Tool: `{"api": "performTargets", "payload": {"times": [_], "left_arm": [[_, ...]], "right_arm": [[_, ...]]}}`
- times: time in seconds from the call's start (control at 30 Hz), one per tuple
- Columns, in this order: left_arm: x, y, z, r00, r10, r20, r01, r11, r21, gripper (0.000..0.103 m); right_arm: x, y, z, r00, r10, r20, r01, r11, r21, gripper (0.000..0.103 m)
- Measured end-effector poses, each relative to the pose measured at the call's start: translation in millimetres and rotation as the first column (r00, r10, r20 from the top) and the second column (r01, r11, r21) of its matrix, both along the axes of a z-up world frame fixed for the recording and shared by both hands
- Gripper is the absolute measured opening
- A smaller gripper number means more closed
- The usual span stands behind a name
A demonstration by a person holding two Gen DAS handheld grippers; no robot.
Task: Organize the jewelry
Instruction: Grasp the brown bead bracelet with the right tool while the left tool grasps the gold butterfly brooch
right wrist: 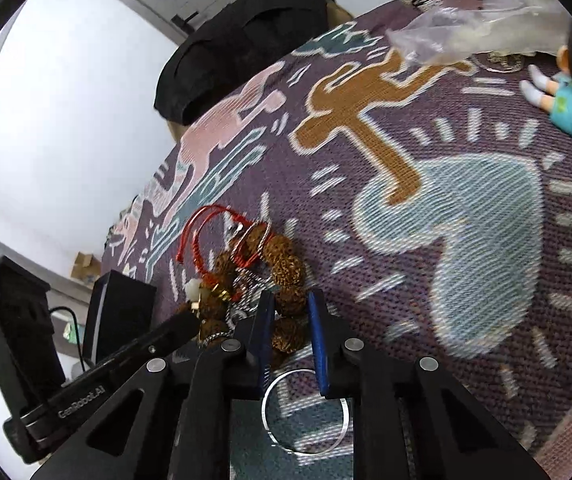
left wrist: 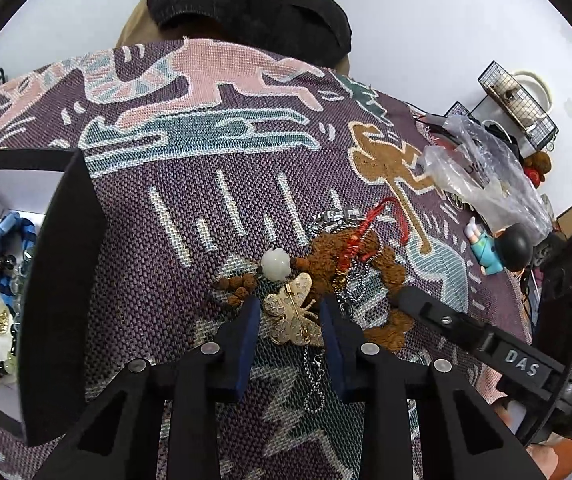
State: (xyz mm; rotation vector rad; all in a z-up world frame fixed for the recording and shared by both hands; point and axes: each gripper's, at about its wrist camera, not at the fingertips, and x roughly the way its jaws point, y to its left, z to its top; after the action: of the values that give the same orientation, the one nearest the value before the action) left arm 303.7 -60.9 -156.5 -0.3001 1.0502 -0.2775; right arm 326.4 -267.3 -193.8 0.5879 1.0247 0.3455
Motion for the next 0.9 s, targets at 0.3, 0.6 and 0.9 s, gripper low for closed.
{"api": "performTargets", "payload": {"times": [0.3,0.6,0.9], "left_arm": [[2,-15,0,0.999,-0.025,0.020,0.023,0.995,0.097,0.033],[-3,-41,-1,0.994,-0.099,0.040,0.083,0.950,0.300,0.033],[-5,-33,1,0.993,-0.103,0.055,0.084,0.955,0.283,0.025]], "right_arm": [[-8,-26,14,0.998,-0.053,0.037,0.052,0.999,0.014,0.018],[-20,-21,41,0.991,-0.017,0.131,0.012,0.999,0.037,0.018],[-32,-20,64,0.980,0.003,0.198,-0.019,0.997,0.081,0.017]]}}
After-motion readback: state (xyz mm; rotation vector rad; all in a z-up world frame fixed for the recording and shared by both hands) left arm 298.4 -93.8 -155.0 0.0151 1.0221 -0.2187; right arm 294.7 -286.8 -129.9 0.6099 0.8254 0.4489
